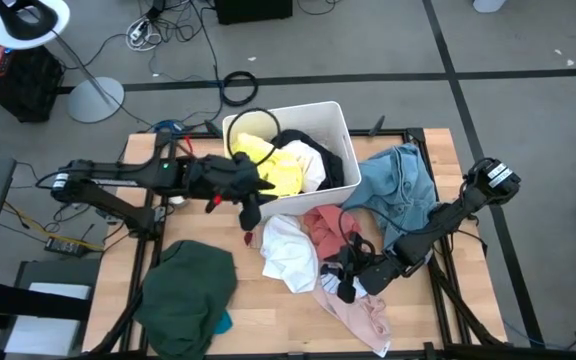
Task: Sort clothes
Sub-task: Put the dark green shirt into the white bin
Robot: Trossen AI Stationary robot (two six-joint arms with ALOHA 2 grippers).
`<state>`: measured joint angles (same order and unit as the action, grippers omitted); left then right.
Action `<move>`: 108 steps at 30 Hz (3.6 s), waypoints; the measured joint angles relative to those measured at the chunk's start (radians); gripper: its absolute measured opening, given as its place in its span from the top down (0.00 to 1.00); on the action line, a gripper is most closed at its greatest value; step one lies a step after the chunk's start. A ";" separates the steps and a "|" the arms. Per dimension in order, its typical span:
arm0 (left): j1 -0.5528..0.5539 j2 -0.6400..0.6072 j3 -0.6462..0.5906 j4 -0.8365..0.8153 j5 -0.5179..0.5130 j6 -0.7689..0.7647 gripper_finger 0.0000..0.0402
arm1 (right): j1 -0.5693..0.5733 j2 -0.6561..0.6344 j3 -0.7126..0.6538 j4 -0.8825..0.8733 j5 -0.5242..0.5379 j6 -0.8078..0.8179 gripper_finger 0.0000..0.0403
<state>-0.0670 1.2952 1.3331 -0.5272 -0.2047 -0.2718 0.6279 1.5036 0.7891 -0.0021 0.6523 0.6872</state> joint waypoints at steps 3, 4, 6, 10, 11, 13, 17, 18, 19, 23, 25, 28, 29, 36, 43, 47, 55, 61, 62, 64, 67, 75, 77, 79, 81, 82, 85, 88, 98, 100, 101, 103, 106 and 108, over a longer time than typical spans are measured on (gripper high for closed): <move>-0.044 -0.016 0.000 -0.026 -0.031 0.000 0.65 | -0.005 0.000 0.000 0.000 0.000 0.000 0.71; -0.060 -0.017 0.000 -0.035 -0.049 -0.001 0.65 | -0.006 0.000 0.000 0.000 0.000 0.001 0.71; -0.098 -0.017 0.000 -0.059 -0.086 -0.005 0.65 | -0.008 0.000 0.000 0.000 0.000 0.015 0.71; -0.178 -0.016 -0.005 -0.099 -0.151 -0.030 0.65 | -0.010 0.000 0.000 0.003 0.000 0.027 0.71; -0.197 -0.017 -0.013 -0.099 -0.163 -0.040 0.65 | -0.010 0.000 0.000 0.006 0.000 0.027 0.71; -0.235 -0.016 -0.031 -0.103 -0.174 -0.053 0.65 | -0.010 0.000 0.000 0.006 0.000 0.033 0.71; -0.299 -0.039 -0.091 -0.104 -0.194 -0.111 0.65 | -0.012 0.000 0.000 0.006 0.000 0.061 0.71; -0.311 -0.044 -0.109 -0.104 -0.198 -0.132 0.65 | -0.012 0.000 0.000 0.006 0.000 0.070 0.71; -0.324 -0.053 -0.131 -0.109 -0.201 -0.156 0.65 | -0.014 0.000 0.000 0.007 0.000 0.077 0.71; -0.372 -0.094 -0.224 -0.111 -0.221 -0.256 0.65 | -0.016 0.000 0.000 0.008 -0.001 0.079 0.71; -0.396 -0.119 -0.276 -0.113 -0.234 -0.313 0.65 | -0.017 0.000 0.000 0.008 -0.001 0.079 0.72; -0.430 -0.150 -0.357 -0.101 -0.252 -0.389 0.65 | -0.019 0.000 0.000 0.008 -0.001 0.079 0.72; -0.439 -0.161 -0.382 -0.095 -0.256 -0.412 0.65 | -0.020 0.000 0.000 0.008 -0.001 0.079 0.72; -0.484 -0.191 -0.517 0.009 -0.262 -0.511 0.65 | -0.030 0.000 0.000 0.008 0.000 0.079 0.72; -0.499 -0.191 -0.580 0.031 -0.263 -0.576 0.65 | -0.033 0.000 0.000 0.008 -0.001 0.078 0.72; -0.511 -0.191 -0.604 0.044 -0.261 -0.609 0.65 | -0.033 0.000 0.000 0.008 -0.001 0.078 0.72; -0.531 -0.191 -0.642 0.053 -0.256 -0.665 0.65 | -0.033 0.000 0.000 0.008 -0.001 0.078 0.72; -0.559 -0.191 -0.674 0.058 -0.253 -0.734 0.65 | -0.033 0.000 0.000 0.008 -0.001 0.077 0.72; -0.564 -0.191 -0.678 0.060 -0.249 -0.743 0.65 | -0.033 0.000 0.000 0.007 -0.002 0.076 0.72; -0.573 -0.191 -0.678 0.051 -0.248 -0.760 0.65 | -0.033 0.000 0.000 0.006 -0.002 0.074 0.72; -0.590 -0.191 -0.678 0.047 -0.245 -0.781 0.65 | -0.033 0.000 0.000 0.006 -0.002 0.071 0.72; -0.638 -0.191 -0.678 -0.095 -0.022 -0.945 0.65 | -0.033 0.000 0.000 0.006 -0.028 0.071 0.72; -0.657 -0.191 -0.678 -0.110 0.034 -0.993 0.65 | -0.033 0.000 0.000 0.006 -0.028 0.070 0.72; -0.678 -0.191 -0.678 -0.135 0.063 -1.044 0.65 | -0.033 0.000 0.000 0.005 -0.028 0.070 0.72; -0.705 -0.191 -0.678 -0.179 0.069 -1.099 0.65 | -0.033 0.000 0.000 0.004 -0.028 0.069 0.72; -0.719 -0.189 -0.678 -0.203 0.070 -1.127 0.65 | -0.033 0.000 0.000 0.004 -0.028 0.069 0.72; -0.754 -0.163 -0.678 -0.257 0.069 -1.208 0.65 | -0.033 0.000 0.000 -0.005 -0.028 0.068 0.72; -0.780 -0.116 -0.678 -0.261 0.068 -1.239 0.65 | -0.033 0.000 0.000 -0.014 -0.029 0.068 0.72; -0.778 0.061 -0.678 -0.184 0.167 -1.285 0.84 | -0.033 0.000 0.000 -0.018 -0.066 0.042 0.72; -0.778 0.054 -0.672 -0.162 0.169 -1.286 0.95 | -0.032 0.000 0.000 -0.026 -0.090 0.042 0.72; -0.778 0.048 -0.662 -0.166 0.170 -1.288 0.97 | -0.032 0.000 0.000 -0.034 -0.104 0.042 0.72; -0.778 0.039 -0.620 -0.208 0.162 -1.289 0.98 | -0.031 -0.003 0.000 -0.064 -0.122 0.057 0.72; -0.777 0.021 -0.516 -0.362 0.125 -1.288 0.99 | -0.023 -0.017 0.000 -0.121 -0.124 0.090 0.72; -0.777 0.013 -0.424 -0.493 0.085 -1.287 0.99 | -0.017 -0.031 0.000 -0.152 -0.124 0.102 0.72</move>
<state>-0.8444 1.3079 0.9086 -1.0198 -0.1200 -1.5584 0.6107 1.4724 0.7895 -0.1542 0.5285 0.7895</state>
